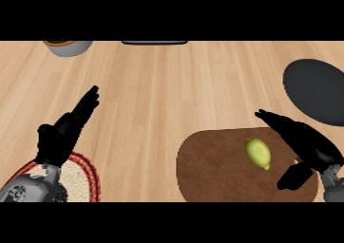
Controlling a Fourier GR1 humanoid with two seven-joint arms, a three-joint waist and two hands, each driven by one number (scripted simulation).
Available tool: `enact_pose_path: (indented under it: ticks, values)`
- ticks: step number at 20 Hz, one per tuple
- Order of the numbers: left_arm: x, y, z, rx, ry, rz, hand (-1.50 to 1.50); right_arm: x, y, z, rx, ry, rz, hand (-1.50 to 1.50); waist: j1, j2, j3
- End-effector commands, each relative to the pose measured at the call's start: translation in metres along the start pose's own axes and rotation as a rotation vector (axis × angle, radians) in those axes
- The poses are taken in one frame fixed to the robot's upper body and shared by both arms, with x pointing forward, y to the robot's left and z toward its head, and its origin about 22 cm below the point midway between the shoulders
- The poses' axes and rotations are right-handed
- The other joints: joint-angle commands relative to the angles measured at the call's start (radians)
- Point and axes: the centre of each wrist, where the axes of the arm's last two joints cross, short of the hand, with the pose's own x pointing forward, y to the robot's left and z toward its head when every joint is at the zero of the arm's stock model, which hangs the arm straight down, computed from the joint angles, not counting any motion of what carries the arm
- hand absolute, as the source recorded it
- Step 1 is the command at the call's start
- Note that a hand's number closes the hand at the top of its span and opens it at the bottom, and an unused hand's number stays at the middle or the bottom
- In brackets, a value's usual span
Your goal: Pick the lemon from the cutting board and place it in the pan
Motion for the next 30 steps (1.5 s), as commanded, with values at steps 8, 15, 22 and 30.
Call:
enact_pose_path:
  ticks: [8,15,22,30]
  values:
    - [-0.002,0.015,0.0,-0.008,-0.013,-0.016,0.0,0.016,0.021,0.01,-0.008,0.129,0.081,-1.5,0.004,0.003,0.002]
    - [0.002,0.011,-0.001,0.003,0.003,-0.003,0.0,-0.011,0.034,0.003,-0.013,0.135,0.097,-1.5,0.005,0.004,0.002]
    - [0.008,-0.005,0.008,-0.014,-0.004,-0.001,0.0,0.027,0.062,-0.024,-0.02,0.143,0.079,-1.5,0.008,0.003,0.002]
    - [0.006,-0.006,0.009,-0.007,-0.009,-0.002,0.0,-0.003,0.064,-0.038,0.073,0.04,0.176,1.5,0.01,0.004,0.002]
